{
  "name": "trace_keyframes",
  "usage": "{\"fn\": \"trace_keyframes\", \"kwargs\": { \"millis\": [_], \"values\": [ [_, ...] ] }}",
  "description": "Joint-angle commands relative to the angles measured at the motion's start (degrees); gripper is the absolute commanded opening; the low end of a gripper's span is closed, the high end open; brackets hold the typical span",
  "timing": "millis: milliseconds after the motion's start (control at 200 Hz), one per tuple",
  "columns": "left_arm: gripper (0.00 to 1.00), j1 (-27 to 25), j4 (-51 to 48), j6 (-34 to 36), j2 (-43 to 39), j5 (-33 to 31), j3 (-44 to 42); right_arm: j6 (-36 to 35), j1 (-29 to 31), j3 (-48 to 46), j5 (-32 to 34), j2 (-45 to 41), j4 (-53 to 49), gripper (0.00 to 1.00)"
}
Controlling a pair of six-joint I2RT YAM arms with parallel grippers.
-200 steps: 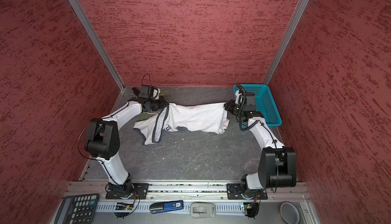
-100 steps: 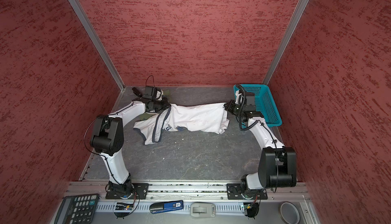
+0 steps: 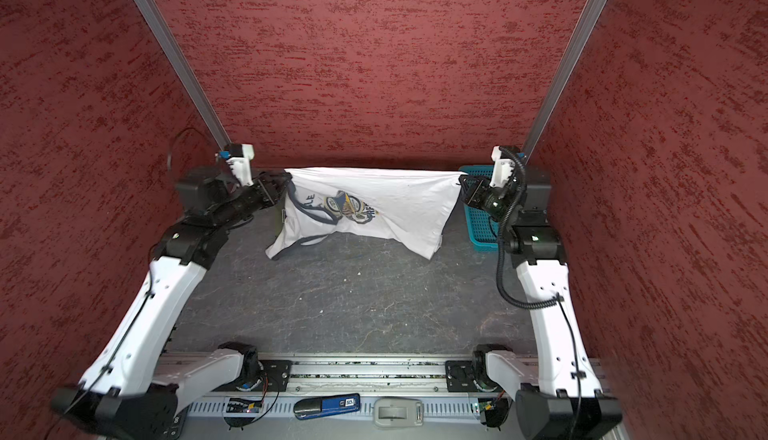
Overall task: Fold and stack the tank tops
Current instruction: 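Lift the white tank top up and away from the robot with both grippers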
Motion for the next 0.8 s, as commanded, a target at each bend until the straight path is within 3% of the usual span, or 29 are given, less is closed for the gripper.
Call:
{"fn": "trace_keyframes", "kwargs": {
  "millis": [0,135,255,501,686,791],
  "values": [
    [0.00,1.9,-4.9,2.4,-7.2,0.7,2.6,-3.4,-0.4,8.4,-1.2,-4.8,-8.5,0.00],
    [0.00,2.3,-7.8,3.4,-13.4,0.4,7.8,-4.6,-0.4,17.4,0.1,-7.5,-12.6,0.00],
    [0.00,2.3,-11.5,4.5,-11.2,-0.5,12.1,-5.2,-0.4,20.2,4.4,-6.5,-13.9,0.00],
    [0.00,3.0,-20.6,5.8,8.2,1.9,21.5,-5.4,-0.5,20.6,15.5,4.7,-11.5,0.00],
    [0.00,4.0,-20.3,5.4,21.6,4.4,29.0,-4.3,-0.9,22.7,15.9,13.4,-5.2,0.00],
    [0.00,5.0,-21.1,5.5,29.4,6.9,38.7,-3.9,-1.2,28.2,15.4,18.7,-4.5,0.00]
  ]
}}
